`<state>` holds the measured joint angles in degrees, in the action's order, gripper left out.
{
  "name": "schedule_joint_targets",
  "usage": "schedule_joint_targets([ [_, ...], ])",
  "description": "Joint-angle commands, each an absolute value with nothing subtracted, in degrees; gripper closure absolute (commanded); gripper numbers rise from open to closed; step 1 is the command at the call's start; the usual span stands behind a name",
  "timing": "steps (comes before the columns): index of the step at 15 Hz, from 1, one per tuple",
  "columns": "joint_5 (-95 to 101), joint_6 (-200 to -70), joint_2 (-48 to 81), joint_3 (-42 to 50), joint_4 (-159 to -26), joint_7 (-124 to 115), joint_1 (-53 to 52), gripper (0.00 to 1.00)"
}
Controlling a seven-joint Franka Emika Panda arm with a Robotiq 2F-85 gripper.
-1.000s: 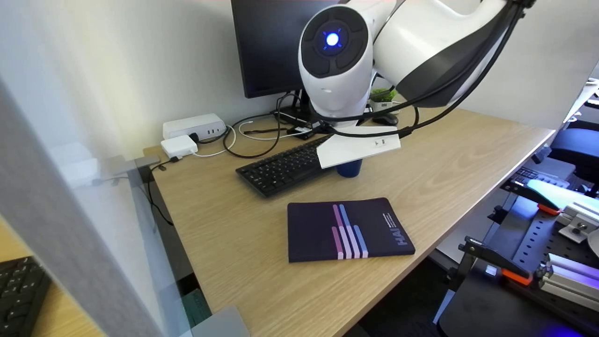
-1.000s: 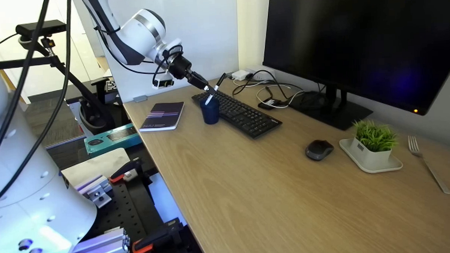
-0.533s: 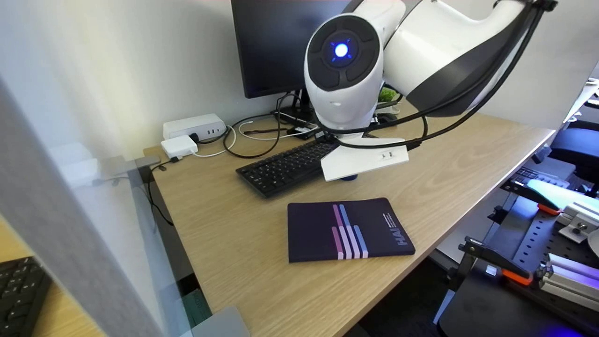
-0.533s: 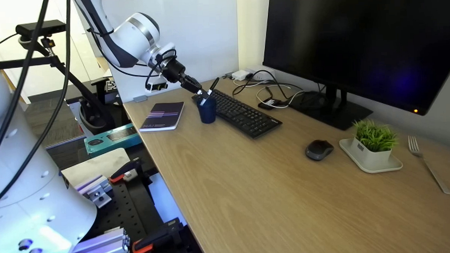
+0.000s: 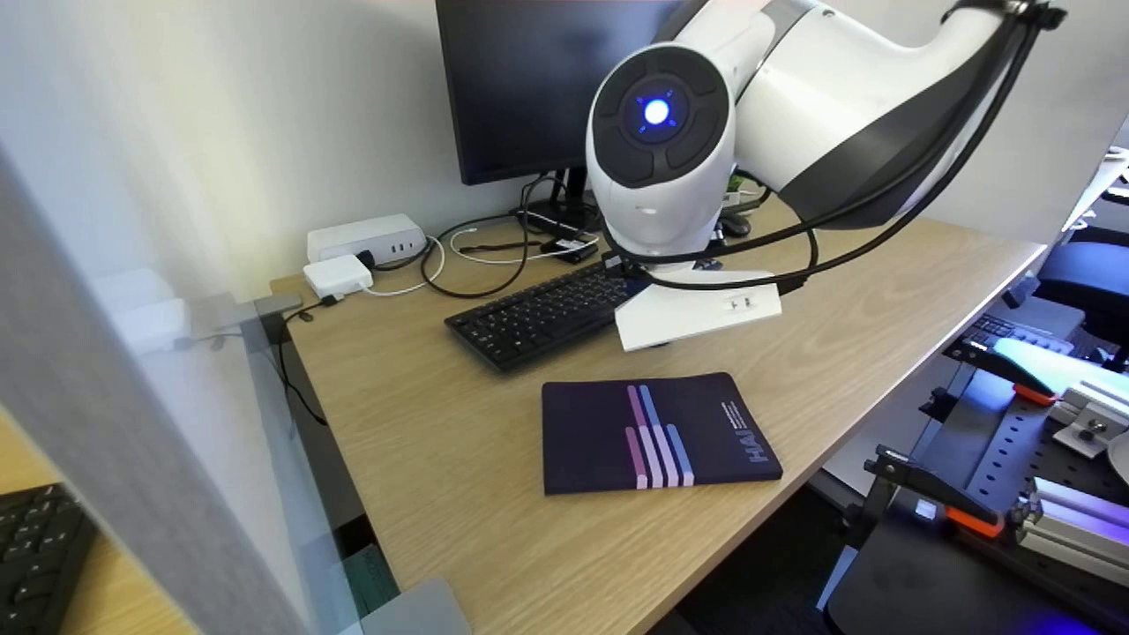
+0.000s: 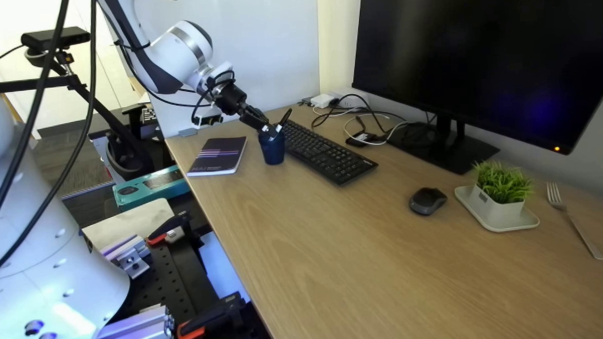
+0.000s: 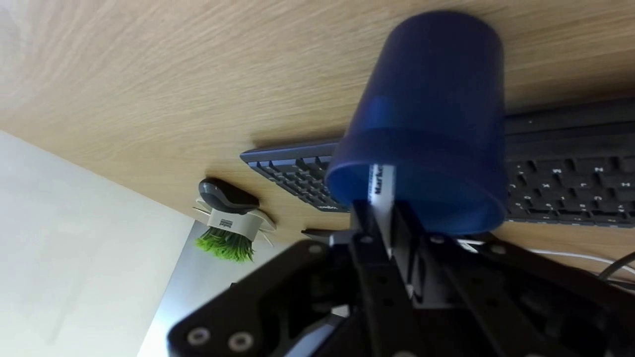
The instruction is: Put the marker in the cup
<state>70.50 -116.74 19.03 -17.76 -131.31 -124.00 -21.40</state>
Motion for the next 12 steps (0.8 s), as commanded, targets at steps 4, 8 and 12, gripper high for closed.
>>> schedule_joint_targets([
  [4,68.5,-117.3,18.2,-17.9,-131.5,-123.4,-20.9,0.41],
  [8,68.1,-117.0,16.8,-17.9,-131.3,-122.2,-20.6,0.12],
  [12,67.4,-116.9,14.0,-17.8,-131.3,-120.1,-20.2,0.0],
])
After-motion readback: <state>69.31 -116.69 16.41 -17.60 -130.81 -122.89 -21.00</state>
